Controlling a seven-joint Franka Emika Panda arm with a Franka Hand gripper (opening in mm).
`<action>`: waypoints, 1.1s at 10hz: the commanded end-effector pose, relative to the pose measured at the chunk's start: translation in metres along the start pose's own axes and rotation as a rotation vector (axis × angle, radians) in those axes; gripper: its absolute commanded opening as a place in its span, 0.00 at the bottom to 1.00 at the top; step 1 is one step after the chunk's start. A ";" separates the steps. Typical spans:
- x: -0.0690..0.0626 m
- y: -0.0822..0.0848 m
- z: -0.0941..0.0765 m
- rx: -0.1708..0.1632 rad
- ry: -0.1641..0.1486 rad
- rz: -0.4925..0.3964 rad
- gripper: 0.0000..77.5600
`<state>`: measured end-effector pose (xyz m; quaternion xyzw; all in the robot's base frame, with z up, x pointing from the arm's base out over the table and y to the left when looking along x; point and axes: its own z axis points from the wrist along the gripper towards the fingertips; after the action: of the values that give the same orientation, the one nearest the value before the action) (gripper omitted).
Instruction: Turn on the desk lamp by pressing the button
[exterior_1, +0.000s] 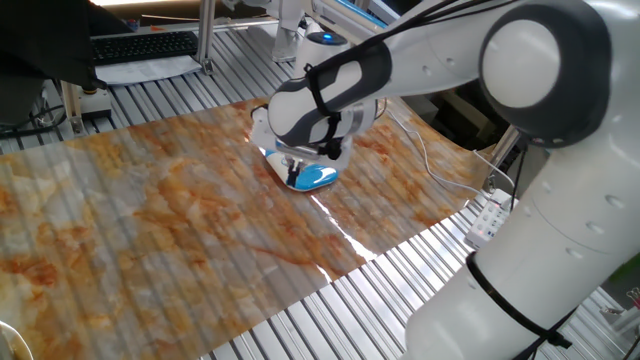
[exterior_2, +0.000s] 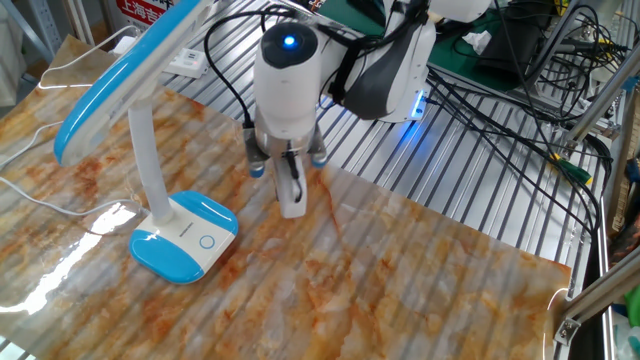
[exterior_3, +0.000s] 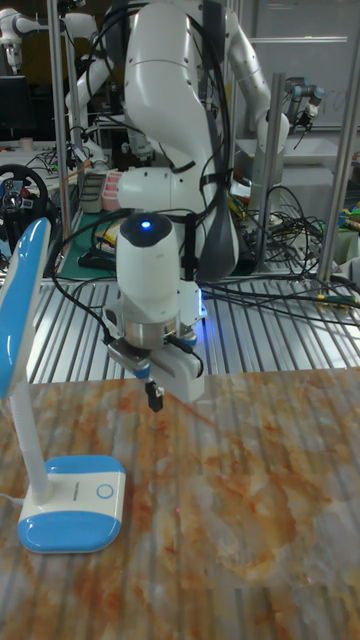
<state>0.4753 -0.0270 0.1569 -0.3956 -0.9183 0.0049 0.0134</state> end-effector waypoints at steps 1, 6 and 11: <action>-0.012 0.014 0.001 -0.014 0.001 0.106 0.00; -0.015 0.031 0.004 -0.013 0.000 0.219 0.00; -0.012 0.039 0.004 -0.023 -0.009 0.303 0.00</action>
<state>0.5109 -0.0090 0.1507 -0.5217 -0.8531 0.0002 0.0072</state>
